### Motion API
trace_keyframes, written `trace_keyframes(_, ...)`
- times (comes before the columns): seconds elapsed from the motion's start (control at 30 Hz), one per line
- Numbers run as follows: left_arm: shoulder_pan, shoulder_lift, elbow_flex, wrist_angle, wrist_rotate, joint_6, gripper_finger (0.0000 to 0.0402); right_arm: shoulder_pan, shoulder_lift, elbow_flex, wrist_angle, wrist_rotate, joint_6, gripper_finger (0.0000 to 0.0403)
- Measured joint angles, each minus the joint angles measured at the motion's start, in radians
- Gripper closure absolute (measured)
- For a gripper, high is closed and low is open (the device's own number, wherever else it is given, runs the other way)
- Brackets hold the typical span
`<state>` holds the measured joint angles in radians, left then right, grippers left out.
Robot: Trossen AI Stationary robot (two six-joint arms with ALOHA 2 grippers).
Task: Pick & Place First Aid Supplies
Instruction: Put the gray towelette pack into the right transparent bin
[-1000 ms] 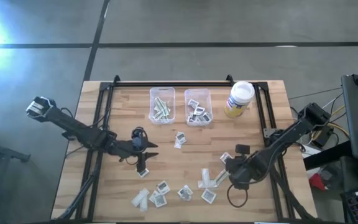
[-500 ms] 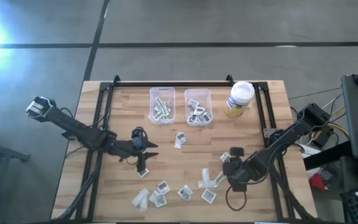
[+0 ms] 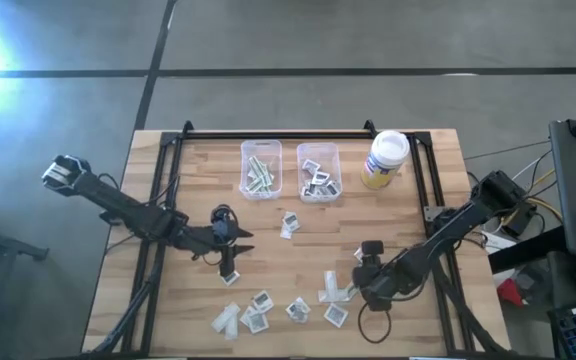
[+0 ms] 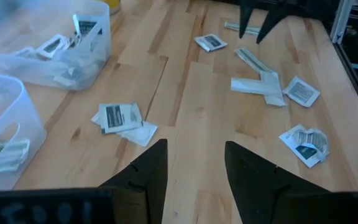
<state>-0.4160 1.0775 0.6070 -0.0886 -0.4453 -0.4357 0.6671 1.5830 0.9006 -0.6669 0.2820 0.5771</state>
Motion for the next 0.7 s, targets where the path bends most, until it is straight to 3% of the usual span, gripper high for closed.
trace_keyframes(0.3,0.0,0.0,-0.05,0.025,-0.001,-0.061,0.025,0.003,0.132,0.085,-0.153,-0.013,0.002,0.0241)
trace_keyframes(0.7,-0.001,0.0,-0.049,0.082,-0.001,-0.033,0.025,-0.013,0.146,0.088,-0.196,0.043,0.003,0.0241)
